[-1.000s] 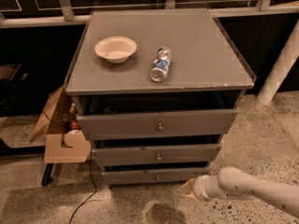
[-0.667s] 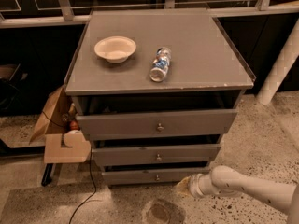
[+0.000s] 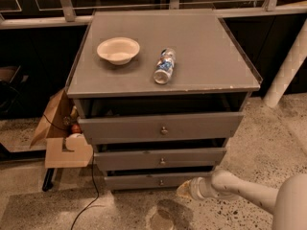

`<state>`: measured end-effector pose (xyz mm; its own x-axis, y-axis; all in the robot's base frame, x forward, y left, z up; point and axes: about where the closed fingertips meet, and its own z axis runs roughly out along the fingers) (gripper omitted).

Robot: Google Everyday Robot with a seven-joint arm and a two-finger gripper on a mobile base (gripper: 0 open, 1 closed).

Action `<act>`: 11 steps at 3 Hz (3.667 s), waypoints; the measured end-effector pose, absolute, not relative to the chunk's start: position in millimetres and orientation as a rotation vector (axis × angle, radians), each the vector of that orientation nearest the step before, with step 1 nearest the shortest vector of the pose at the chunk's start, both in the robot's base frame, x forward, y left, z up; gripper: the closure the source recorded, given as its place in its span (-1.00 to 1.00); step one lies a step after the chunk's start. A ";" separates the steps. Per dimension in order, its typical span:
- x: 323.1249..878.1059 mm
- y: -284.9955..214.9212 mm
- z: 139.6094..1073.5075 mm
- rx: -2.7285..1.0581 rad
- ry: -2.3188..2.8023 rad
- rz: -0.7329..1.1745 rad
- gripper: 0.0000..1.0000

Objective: Open bottom drawer

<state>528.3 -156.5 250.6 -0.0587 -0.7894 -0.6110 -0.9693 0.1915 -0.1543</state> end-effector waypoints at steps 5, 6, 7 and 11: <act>545.2 -159.8 221.8 -1.583 1.905 0.412 -0.77; 545.2 -159.8 221.8 -1.583 1.905 0.412 -1.00; 550.8 -155.2 212.6 -1.553 1.886 0.402 -1.00; 587.6 -153.0 197.7 -1.547 1.844 0.299 -1.00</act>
Offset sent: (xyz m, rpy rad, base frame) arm 0.0119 -0.0012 -0.0235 0.0271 0.0042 -0.0272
